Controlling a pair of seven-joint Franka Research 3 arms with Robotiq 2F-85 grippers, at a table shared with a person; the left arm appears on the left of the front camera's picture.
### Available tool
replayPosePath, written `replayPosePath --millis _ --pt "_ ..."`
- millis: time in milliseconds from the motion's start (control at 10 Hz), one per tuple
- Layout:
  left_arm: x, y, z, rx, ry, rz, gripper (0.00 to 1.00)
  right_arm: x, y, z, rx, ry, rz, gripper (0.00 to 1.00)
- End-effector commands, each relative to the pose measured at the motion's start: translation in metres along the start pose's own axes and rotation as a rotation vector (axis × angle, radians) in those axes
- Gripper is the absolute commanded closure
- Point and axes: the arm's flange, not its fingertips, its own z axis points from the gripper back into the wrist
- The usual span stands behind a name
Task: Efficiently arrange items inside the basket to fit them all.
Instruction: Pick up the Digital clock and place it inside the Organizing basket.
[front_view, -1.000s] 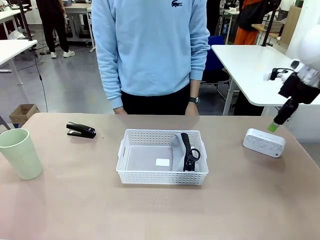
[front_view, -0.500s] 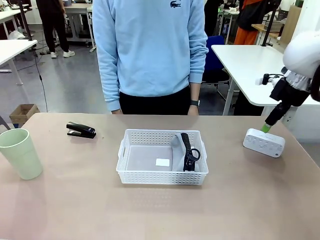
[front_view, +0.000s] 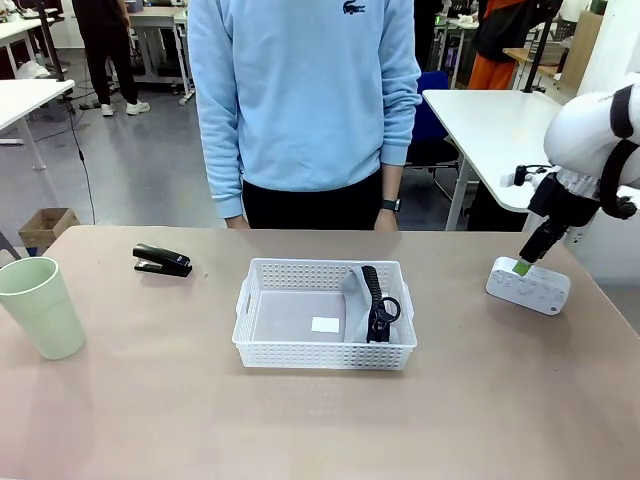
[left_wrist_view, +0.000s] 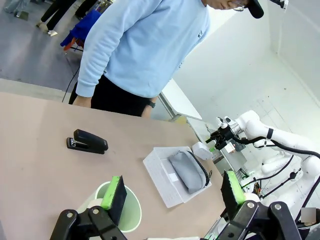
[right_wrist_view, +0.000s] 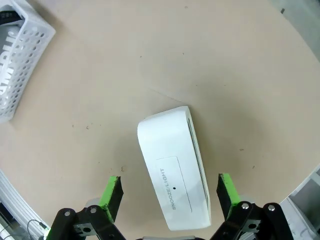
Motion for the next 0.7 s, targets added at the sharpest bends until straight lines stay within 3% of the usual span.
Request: replayPosePath --millis 0,200,400,600 --pt "0.0015 -0.0002 -0.0005 -0.011 -0.019 -0.020 0.00 0.0022 -0.0005 0.0087 -0.011 0.016 0.018 0.00" --pt "0.0015 -0.0002 -0.0005 -0.011 -0.019 -0.020 0.00 0.0032 -0.0028 0.0064 -0.040 0.071 0.131 0.00" --pt "0.0015 -0.0002 -0.0005 -0.011 -0.019 -0.020 0.00 0.0023 0.0006 0.0071 -0.083 0.065 0.345 0.00" --pt "0.0015 -0.0002 -0.0005 -0.011 -0.019 -0.020 0.00 0.0030 0.0028 0.0053 -0.123 0.090 0.366 0.00"
